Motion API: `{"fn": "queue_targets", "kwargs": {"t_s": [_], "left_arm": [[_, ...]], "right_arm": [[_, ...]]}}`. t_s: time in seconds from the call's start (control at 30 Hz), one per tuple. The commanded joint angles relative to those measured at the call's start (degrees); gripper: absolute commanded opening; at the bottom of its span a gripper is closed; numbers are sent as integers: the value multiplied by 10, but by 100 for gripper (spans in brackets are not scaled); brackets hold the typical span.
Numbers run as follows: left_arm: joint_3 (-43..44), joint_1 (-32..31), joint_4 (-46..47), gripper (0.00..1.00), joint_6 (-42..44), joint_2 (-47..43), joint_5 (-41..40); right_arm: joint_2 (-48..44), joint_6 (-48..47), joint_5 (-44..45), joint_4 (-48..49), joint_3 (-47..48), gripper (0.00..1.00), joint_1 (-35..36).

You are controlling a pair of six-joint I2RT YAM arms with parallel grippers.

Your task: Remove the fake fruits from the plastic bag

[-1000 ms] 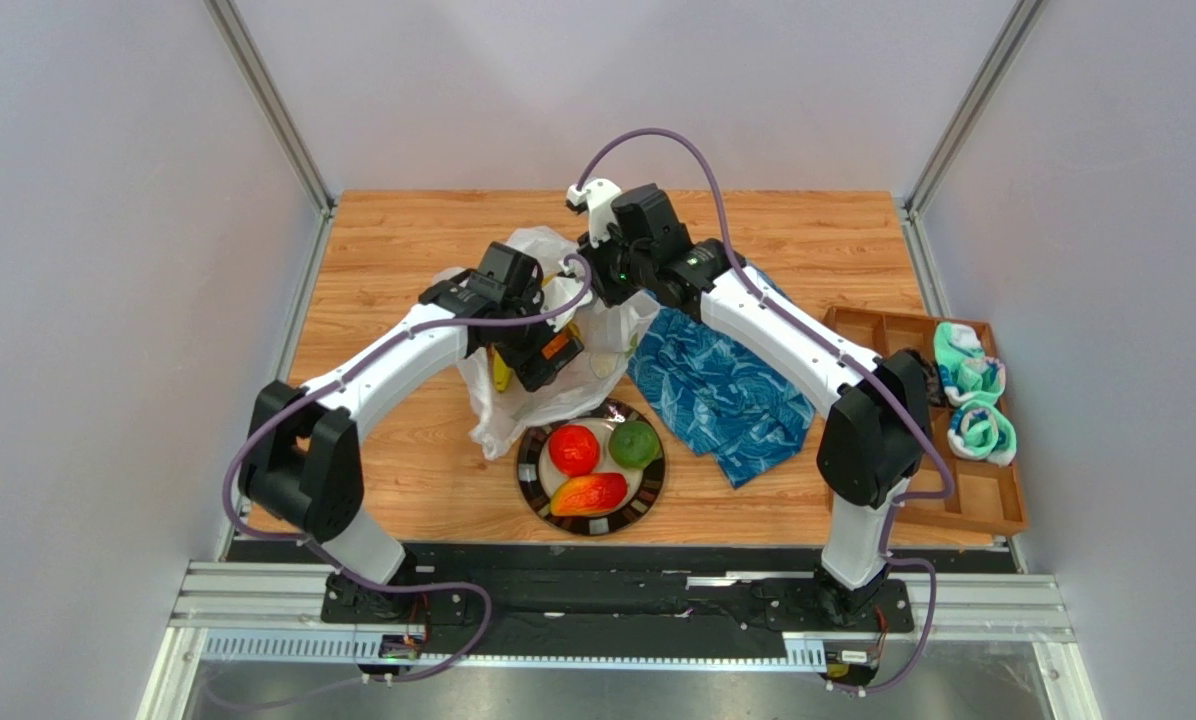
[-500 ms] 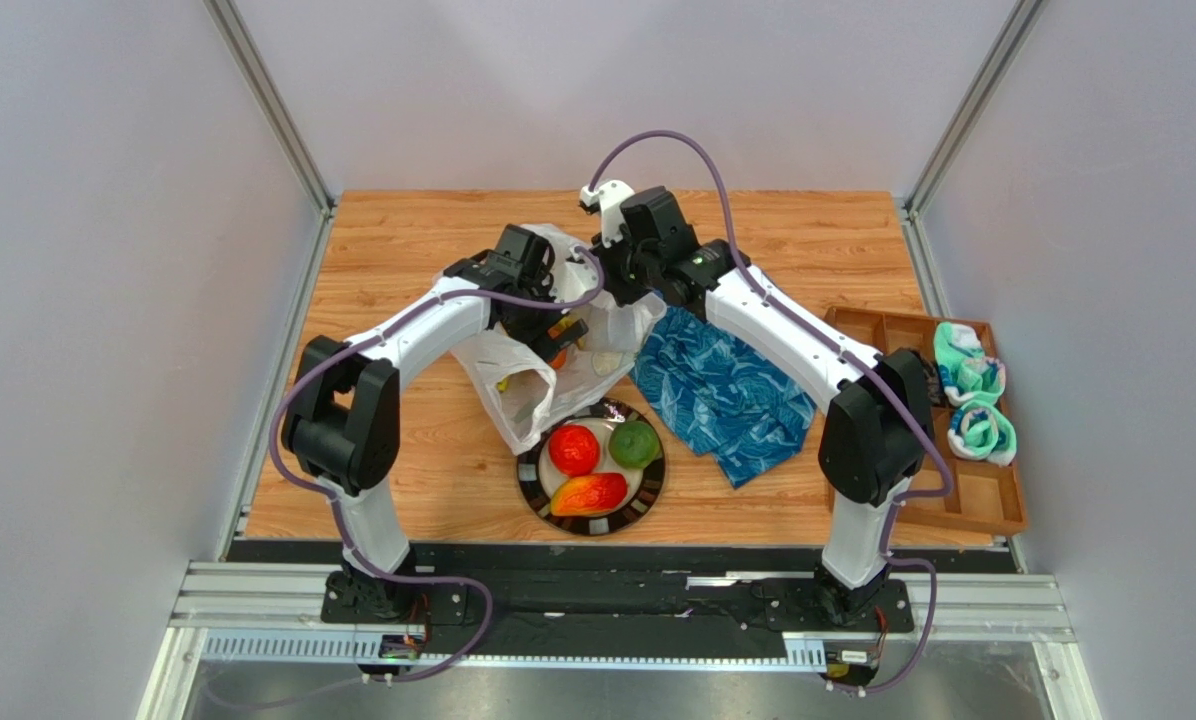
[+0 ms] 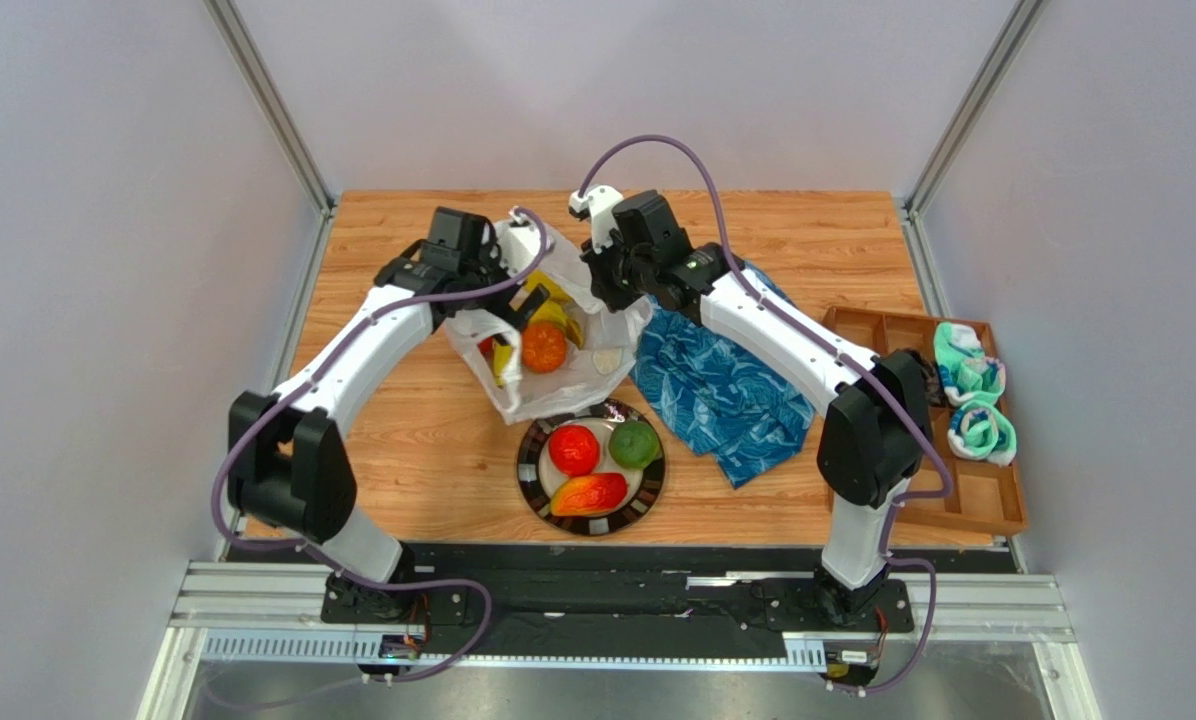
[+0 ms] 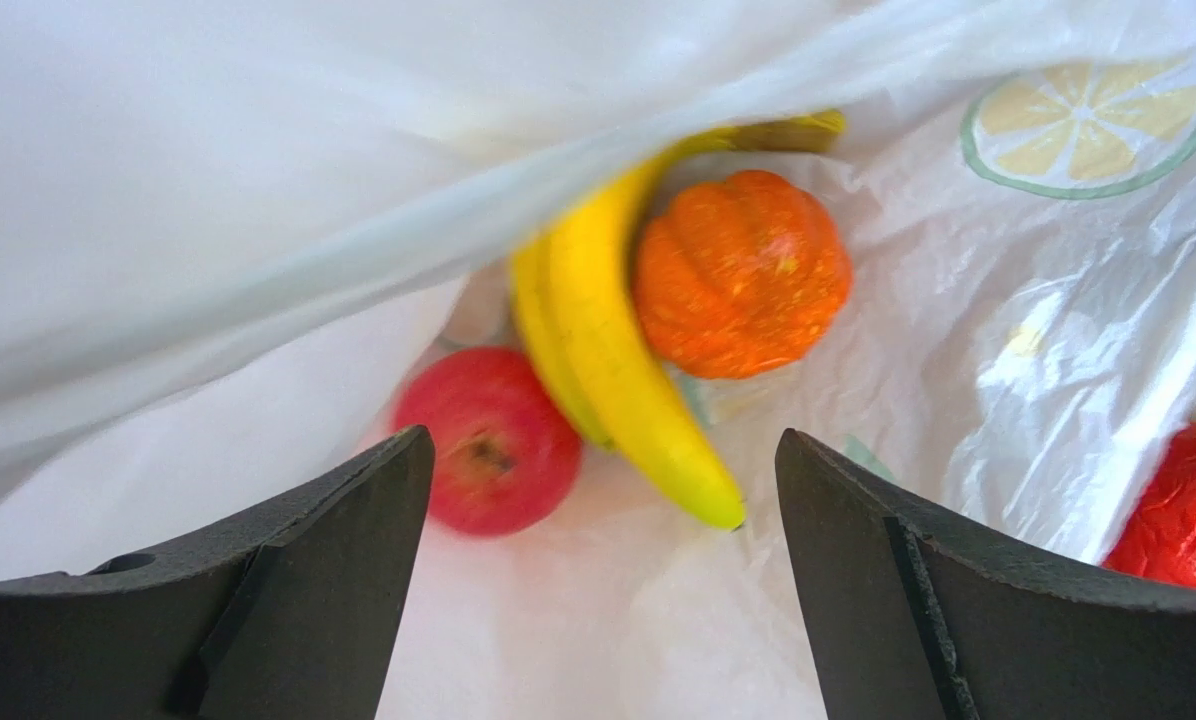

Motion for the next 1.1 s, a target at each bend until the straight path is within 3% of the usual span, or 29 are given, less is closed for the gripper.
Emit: {"fn": "queue_targets", "kwargs": {"t_s": [0.0, 0.2, 0.47, 0.57, 0.63, 0.8, 0.83, 0.93, 1.07], "left_arm": [[0, 10, -3, 92, -8, -30, -42], [10, 10, -23, 92, -25, 33, -73], [3, 10, 15, 92, -37, 92, -95], [7, 10, 17, 88, -39, 113, -98], [12, 10, 7, 75, -41, 128, -98], [6, 13, -1, 60, -37, 135, -88], [7, 15, -9, 50, -36, 139, -87], [14, 20, -31, 31, -39, 133, -68], [26, 26, -59, 15, -47, 93, -55]], "right_arm": [[0, -4, -16, 9, 17, 0, 2], [5, 0, -19, 8, 25, 0, 2], [1, 2, -20, 9, 14, 0, 2], [2, 3, -20, 10, 12, 0, 2], [4, 3, -21, 10, 13, 0, 3], [5, 3, -19, 11, 15, 0, 3], [5, 2, -19, 10, 16, 0, 3], [4, 1, -18, 11, 15, 0, 3], [1, -4, -14, 12, 13, 0, 3]]}}
